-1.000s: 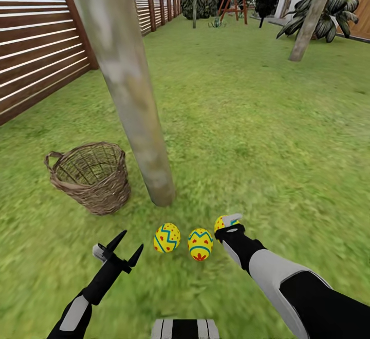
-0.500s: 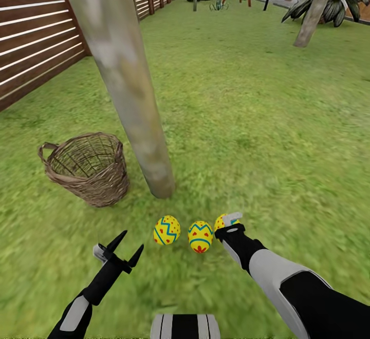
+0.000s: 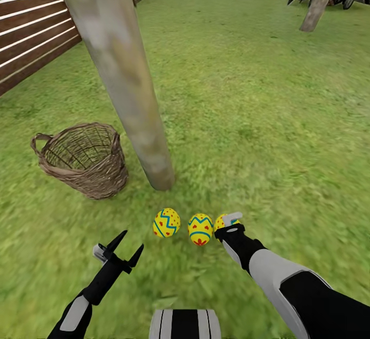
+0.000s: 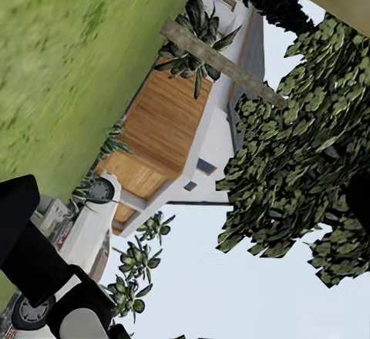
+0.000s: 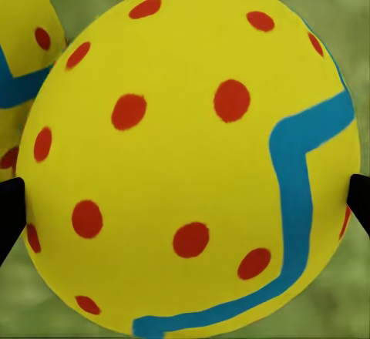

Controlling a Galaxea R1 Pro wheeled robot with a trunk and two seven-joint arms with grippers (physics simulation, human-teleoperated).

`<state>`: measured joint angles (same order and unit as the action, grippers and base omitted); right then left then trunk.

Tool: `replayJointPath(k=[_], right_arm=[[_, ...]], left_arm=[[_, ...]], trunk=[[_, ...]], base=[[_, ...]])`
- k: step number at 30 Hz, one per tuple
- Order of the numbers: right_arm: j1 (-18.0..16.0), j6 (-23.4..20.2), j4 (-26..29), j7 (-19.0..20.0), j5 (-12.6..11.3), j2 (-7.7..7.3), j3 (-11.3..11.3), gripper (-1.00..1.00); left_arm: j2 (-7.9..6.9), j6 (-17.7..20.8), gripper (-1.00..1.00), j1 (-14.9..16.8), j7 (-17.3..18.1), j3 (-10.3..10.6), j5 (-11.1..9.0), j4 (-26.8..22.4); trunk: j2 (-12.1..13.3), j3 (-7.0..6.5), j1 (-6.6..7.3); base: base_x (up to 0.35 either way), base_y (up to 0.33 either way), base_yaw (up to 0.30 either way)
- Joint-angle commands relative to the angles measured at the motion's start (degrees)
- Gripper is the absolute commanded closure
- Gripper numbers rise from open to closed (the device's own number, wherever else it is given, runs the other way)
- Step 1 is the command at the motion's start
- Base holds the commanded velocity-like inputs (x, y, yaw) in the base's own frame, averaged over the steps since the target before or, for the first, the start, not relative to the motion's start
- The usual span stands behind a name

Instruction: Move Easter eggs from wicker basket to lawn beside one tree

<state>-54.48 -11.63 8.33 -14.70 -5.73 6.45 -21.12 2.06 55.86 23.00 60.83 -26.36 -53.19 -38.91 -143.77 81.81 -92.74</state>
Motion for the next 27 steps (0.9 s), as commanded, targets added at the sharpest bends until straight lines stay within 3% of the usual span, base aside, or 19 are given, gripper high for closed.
replayJointPath(k=[1,6,12,17,25,26,27], right_arm=[[-0.01,-0.32,0.11,-0.33,-0.56,0.02,-0.54,1.00],[-0.01,-0.36,0.19,-0.33,-0.52,0.06,-0.58,1.00],[-0.01,-0.32,0.24,-0.33,-0.59,0.06,-0.59,1.00],[-0.01,-0.32,0.27,-0.33,-0.65,0.06,-0.59,1.00],[-0.01,-0.41,0.28,-0.33,-0.78,0.06,-0.59,1.00],[-0.01,-0.41,0.28,-0.33,-0.83,0.06,-0.59,-1.00],[-0.01,-0.41,0.28,-0.33,-0.85,0.06,-0.59,-1.00]], left_arm=[[0.05,0.25,-1.00,0.03,0.08,-0.19,0.09,-0.02],[0.05,0.27,-1.00,0.03,0.08,-0.19,0.07,-0.02],[0.05,0.30,-1.00,0.03,0.08,-0.19,0.02,0.06],[0.05,0.30,-1.00,0.03,0.08,-0.19,0.02,-0.03],[0.05,0.28,-1.00,0.03,0.11,-0.23,0.02,0.14],[0.05,0.29,-1.00,0.03,0.09,-0.25,0.02,0.18],[0.05,0.29,-1.00,0.03,0.09,-0.27,0.02,0.22]], trunk=[[-0.03,0.26,-0.01],[-0.10,1.37,-0.14],[-0.10,1.37,-0.14],[-0.16,2.48,-0.27],[-0.16,2.48,-0.27],[-0.16,2.48,-0.27],[-0.16,2.48,-0.27]], base=[[0.000,0.000,0.000],[0.000,0.000,0.000],[0.000,0.000,0.000],[0.000,0.000,0.000],[0.000,0.000,0.000],[0.000,0.000,0.000],[0.000,0.000,0.000]])
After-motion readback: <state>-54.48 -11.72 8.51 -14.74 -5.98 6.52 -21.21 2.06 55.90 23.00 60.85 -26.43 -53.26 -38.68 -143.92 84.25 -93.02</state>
